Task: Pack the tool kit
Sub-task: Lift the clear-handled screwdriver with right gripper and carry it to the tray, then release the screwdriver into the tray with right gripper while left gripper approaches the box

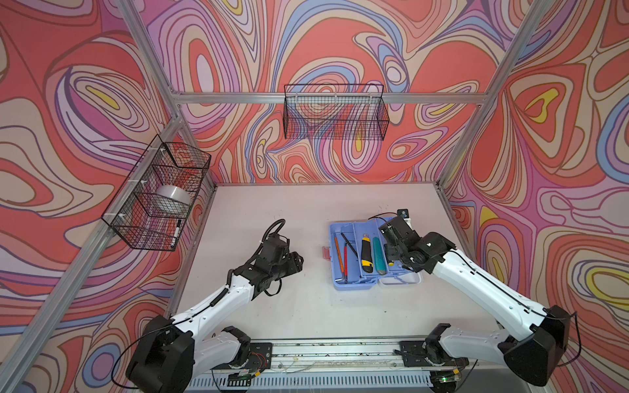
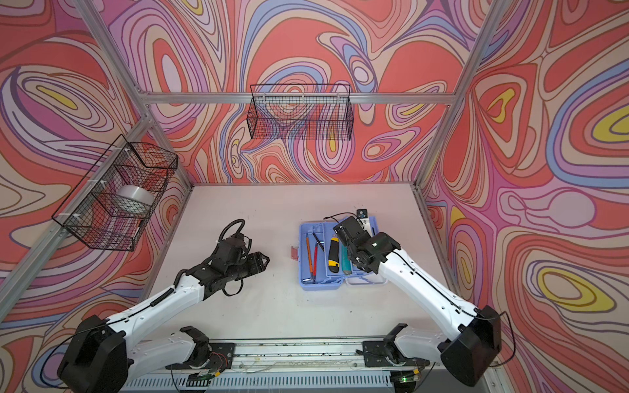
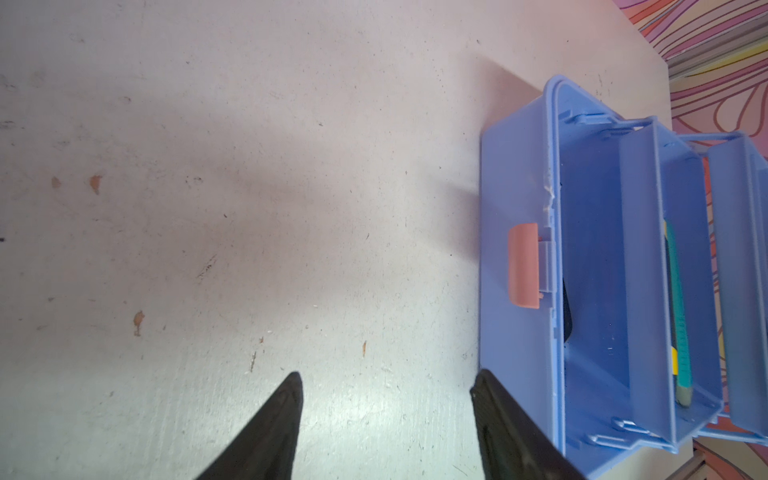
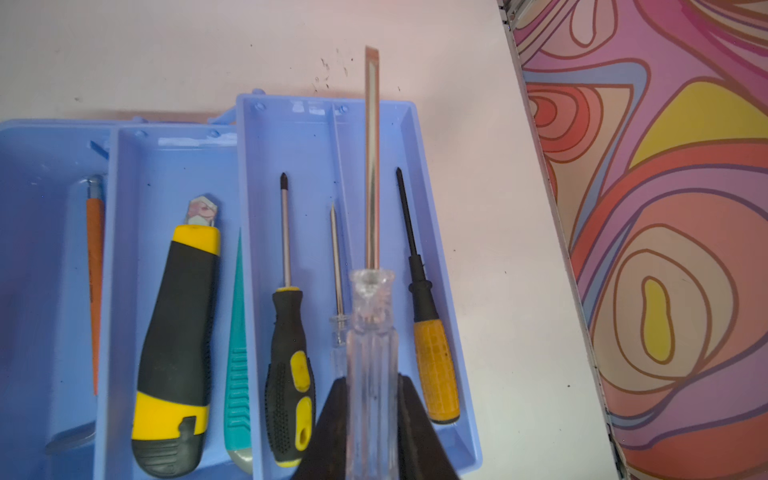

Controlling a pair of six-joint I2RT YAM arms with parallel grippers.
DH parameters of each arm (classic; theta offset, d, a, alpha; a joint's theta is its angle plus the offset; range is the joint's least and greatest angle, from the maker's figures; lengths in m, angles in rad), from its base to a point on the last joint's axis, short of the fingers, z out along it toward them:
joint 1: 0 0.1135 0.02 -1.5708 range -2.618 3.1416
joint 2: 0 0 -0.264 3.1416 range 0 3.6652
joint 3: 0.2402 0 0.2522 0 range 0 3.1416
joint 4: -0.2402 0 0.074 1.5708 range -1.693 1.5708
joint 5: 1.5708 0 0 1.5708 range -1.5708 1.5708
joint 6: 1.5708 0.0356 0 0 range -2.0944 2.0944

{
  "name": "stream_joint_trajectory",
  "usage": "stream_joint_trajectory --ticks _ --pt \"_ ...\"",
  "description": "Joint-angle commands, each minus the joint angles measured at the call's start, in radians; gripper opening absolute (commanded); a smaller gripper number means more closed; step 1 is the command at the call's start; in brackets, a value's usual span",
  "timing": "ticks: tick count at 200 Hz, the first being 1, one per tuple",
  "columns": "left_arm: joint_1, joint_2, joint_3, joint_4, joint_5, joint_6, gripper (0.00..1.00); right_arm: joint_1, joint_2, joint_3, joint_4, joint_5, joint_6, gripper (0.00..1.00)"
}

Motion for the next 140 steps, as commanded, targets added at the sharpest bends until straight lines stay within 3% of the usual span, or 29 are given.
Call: stream_joint_trajectory --ticks 1,140 --pt "-0.004 0.014 0.026 0.023 0.001 0.013 0.65 -0.026 0.007 -0.022 -0.027 0.031 -0.011 0.12" --pt "-0.004 0.076 0.077 0.031 0.014 0.046 0.67 -0.088 0.011 -0.101 0.003 -0.037 -0.034 0.14"
